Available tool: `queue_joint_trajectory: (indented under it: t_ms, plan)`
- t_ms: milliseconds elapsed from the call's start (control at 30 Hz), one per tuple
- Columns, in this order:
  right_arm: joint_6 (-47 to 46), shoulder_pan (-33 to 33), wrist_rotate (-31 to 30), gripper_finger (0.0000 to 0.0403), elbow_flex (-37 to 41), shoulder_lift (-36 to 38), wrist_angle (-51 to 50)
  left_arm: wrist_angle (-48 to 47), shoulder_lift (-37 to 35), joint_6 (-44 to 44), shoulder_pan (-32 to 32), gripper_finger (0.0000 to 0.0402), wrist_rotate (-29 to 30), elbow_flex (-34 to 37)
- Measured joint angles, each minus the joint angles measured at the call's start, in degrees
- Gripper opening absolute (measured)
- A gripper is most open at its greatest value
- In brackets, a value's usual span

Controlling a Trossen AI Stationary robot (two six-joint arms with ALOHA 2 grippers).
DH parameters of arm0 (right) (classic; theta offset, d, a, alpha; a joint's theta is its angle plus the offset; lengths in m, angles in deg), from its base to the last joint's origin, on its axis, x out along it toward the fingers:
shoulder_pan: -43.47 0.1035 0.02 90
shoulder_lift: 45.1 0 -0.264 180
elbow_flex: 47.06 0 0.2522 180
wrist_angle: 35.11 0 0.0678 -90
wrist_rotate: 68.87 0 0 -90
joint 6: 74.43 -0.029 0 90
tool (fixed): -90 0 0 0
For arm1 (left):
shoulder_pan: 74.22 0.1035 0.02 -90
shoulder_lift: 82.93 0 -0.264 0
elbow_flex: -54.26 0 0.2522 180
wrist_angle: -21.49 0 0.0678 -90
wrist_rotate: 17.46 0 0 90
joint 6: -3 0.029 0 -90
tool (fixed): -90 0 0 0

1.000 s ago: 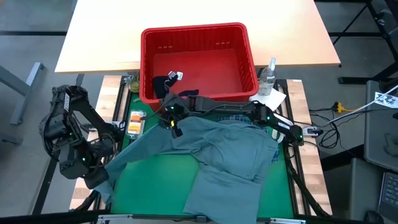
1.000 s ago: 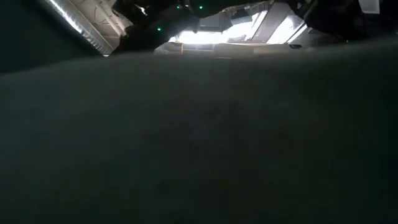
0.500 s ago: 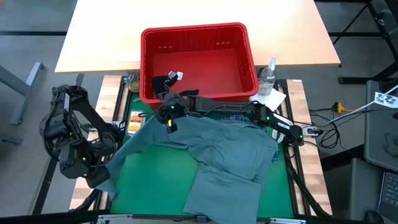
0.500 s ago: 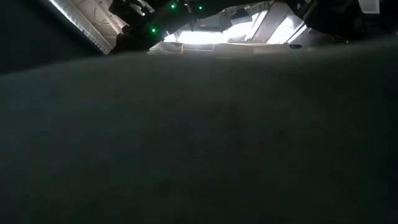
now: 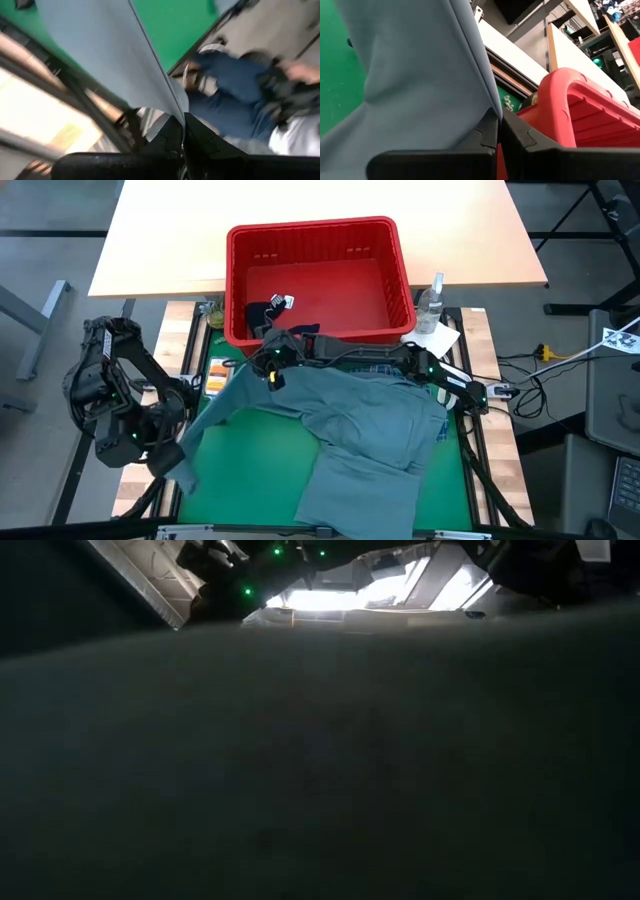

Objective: Fold Laundry from Bin
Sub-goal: Fold the blue pants on top of the blue shirt

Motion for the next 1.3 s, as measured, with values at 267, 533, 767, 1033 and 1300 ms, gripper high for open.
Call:
queue_joint_trajectory:
  t_ms: [267, 533, 767, 1033, 1300]
  plan:
    - [1.3, -0.1, -0.4, 0.0010, 0.1, 0.0, -0.4, 3.3, 0.0, 0.8, 3.5, 0.0000, 8.4, 0.0]
    - [3.0, -0.8, -0.4, 0.0052, 0.1, 0.0, -0.4, 6.7, 0.0, 5.6, 8.7, 0.0000, 8.4, 0.0]
    - [4.0, -1.2, -4.0, 0.0130, 0.1, 0.0, 0.0, 7.8, 0.0, 8.5, 12.5, 0.0000, 8.2, 0.0]
    - [7.0, -1.3, -4.5, 0.0146, 0.1, 0.2, -1.6, 7.7, 0.0, 8.6, 14.5, 0.0000, 6.1, 0.0]
    - [6.9, -1.4, -4.4, 0.0147, 0.0, 1.8, -9.0, 7.6, 0.0, 8.7, 14.5, 0.0000, 6.1, 0.0]
